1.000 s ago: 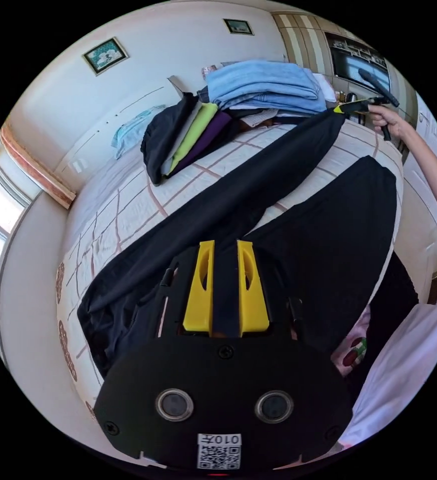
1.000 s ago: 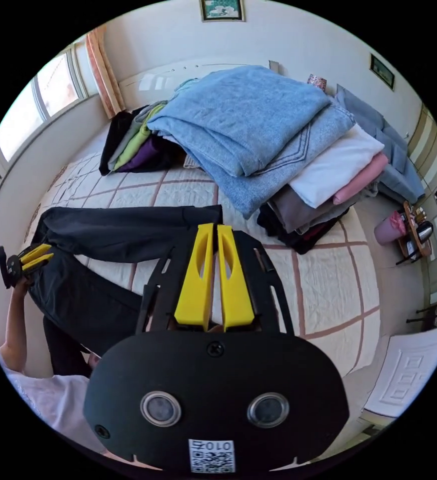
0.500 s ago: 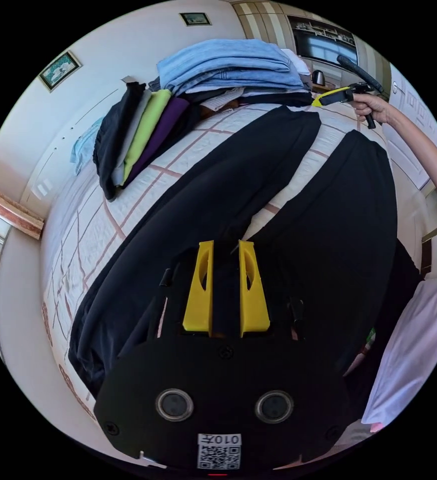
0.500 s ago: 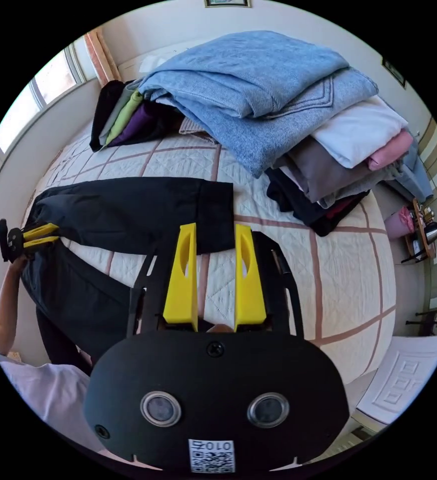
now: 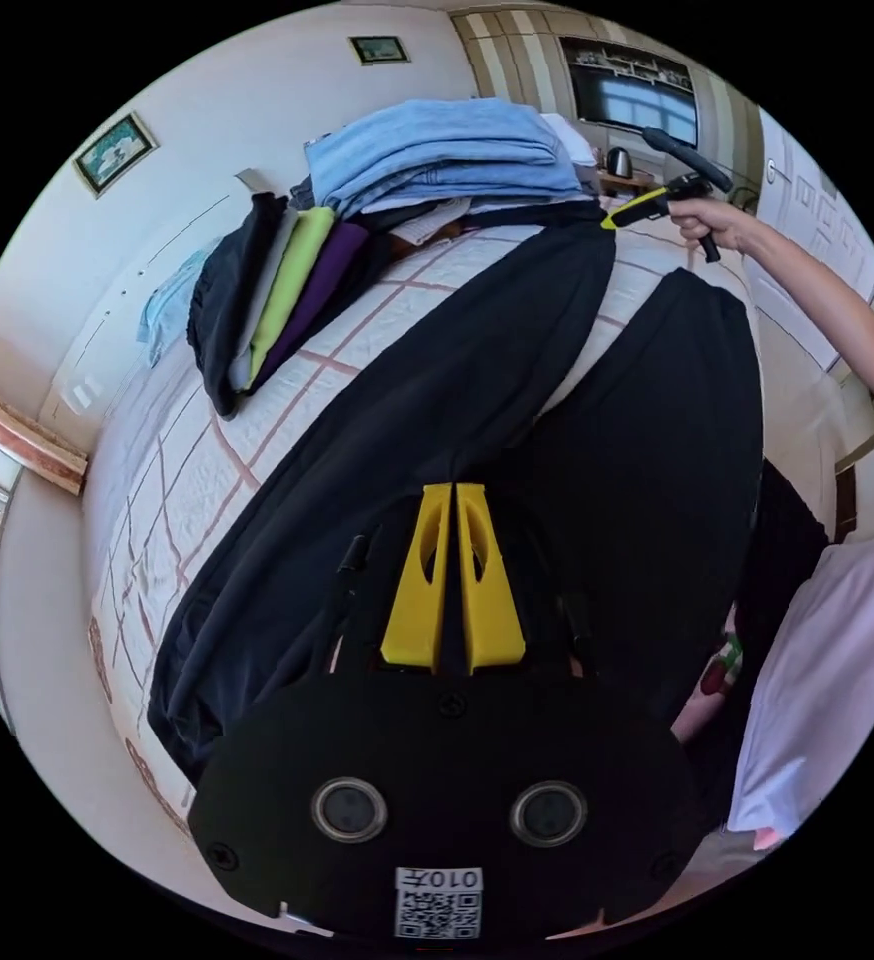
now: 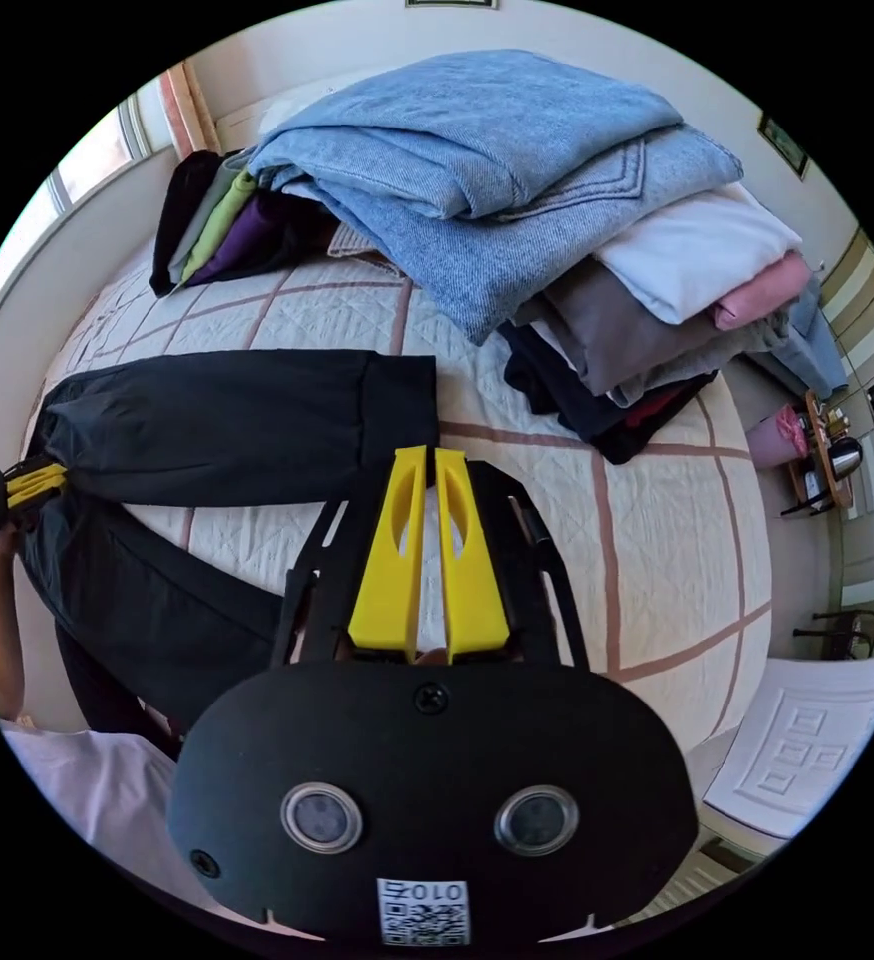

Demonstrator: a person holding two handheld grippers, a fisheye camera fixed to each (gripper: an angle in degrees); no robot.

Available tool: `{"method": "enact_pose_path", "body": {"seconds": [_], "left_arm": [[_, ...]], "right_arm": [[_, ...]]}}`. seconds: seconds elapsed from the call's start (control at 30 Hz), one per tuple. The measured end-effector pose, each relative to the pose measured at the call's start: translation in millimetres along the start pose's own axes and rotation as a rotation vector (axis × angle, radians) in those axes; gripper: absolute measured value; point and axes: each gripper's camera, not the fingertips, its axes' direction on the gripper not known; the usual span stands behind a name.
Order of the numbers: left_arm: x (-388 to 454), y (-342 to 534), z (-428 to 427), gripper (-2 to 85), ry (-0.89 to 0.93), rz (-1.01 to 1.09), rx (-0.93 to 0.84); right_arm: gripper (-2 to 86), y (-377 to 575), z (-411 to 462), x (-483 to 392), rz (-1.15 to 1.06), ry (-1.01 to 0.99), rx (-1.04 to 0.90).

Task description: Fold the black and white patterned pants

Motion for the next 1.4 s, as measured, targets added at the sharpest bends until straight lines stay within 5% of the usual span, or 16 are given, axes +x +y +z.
{"method": "enact_pose_path", "body": {"seconds": [0.07, 0.27, 0.43, 0.7, 0.87, 1.13, 1.4], "left_arm": [[6.7, -1.4, 20.0, 0.0, -0.017, 0.019, -0.062], [-3.4, 27.0, -10.0, 1.2, 0.001, -0.07, 0.109], [-30.8, 97.4, -51.9, 1.7, 0.081, -0.278, 0.335], [-104.8, 216.5, -65.0, 3.0, -0.138, -0.615, 0.205], [-149.8, 243.9, -65.5, 4.1, -0.203, -0.674, 0.166], [-271.9, 177.2, -52.5, 6.0, -0.349, -0.381, 0.124], [-342.3, 75.6, 44.7, 9.3, -0.166, 0.089, -0.147]], "right_arm": [[3.8, -3.8, 14.6, -8.4, -0.019, 0.034, -0.045], [7.7, -8.5, -16.9, -33.8, -0.071, 0.044, 0.161], [10.3, -54.2, -25.3, -98.1, -0.375, -0.01, 0.215], [9.8, -123.2, 38.8, -158.1, -0.492, 0.031, -0.005], [9.2, -135.6, 33.9, -178.3, -0.522, 0.056, 0.019], [8.9, -160.6, 28.4, -213.9, -0.628, 0.042, -0.021], [10.0, -188.8, 34.9, -240.6, -0.716, 0.051, -0.093]]}}
